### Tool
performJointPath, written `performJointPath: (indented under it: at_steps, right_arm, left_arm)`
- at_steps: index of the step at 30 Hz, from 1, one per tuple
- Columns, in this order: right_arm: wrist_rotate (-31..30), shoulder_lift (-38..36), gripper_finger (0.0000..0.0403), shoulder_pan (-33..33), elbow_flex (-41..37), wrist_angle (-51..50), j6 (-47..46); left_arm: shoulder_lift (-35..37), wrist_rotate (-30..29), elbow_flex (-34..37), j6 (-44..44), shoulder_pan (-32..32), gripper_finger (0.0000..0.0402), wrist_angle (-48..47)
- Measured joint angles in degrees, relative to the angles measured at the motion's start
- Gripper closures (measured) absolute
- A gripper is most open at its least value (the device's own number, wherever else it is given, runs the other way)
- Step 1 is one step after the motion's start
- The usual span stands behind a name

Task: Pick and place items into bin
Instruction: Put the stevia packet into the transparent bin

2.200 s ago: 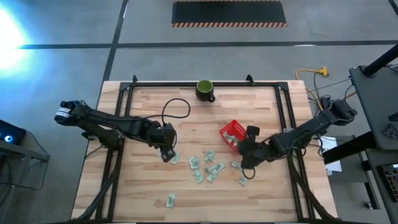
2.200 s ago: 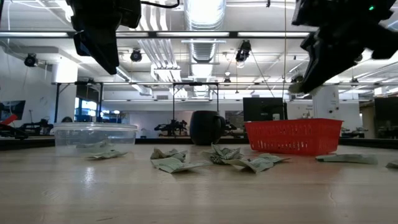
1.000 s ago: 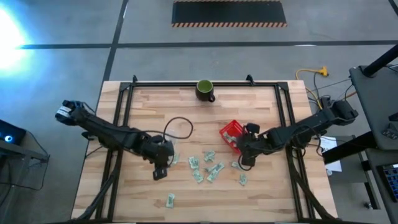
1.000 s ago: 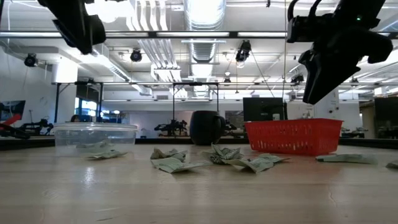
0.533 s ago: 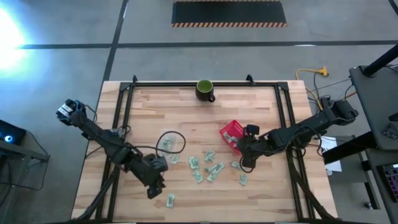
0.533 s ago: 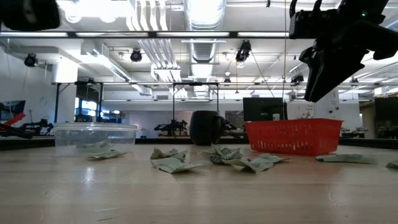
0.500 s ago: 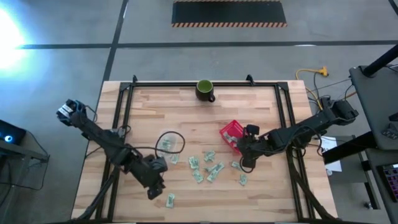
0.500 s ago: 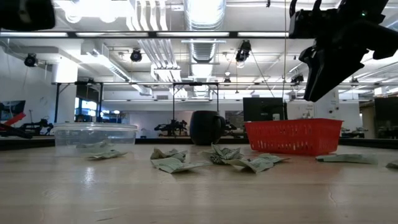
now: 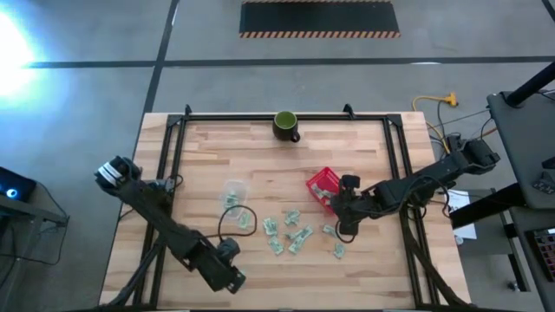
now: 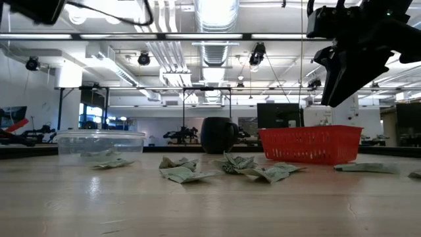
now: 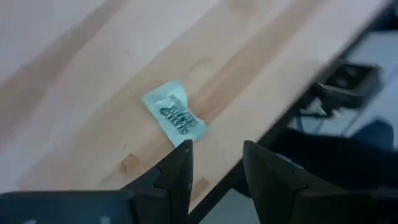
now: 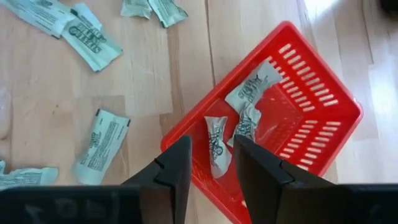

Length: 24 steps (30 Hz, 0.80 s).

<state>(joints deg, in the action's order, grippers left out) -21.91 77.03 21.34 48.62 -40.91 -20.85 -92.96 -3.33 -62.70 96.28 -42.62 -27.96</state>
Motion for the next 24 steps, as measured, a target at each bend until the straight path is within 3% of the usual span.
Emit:
performJointPath:
  at_steps: [6, 14, 24]
  right_arm:
    - [0.58, -2.89, 0.0281, 0.76, 0.00, 4.91, 5.30]
    - [0.94, -8.62, 0.0249, 0.79, -0.04, 6.81, 8.60]
    - [0.98, -10.30, 0.0227, 0.79, -0.44, 6.66, 8.80]
  left_arm:
    - [-5.01, 0.03, -3.33, 9.53, -0.34, 0.0278, -1.20]
    - [-9.44, 1.07, -11.26, 12.99, -0.34, 0.0278, -15.93]
    - [-11.00, 1.27, -12.24, 12.81, -0.26, 0.0278, -11.06]
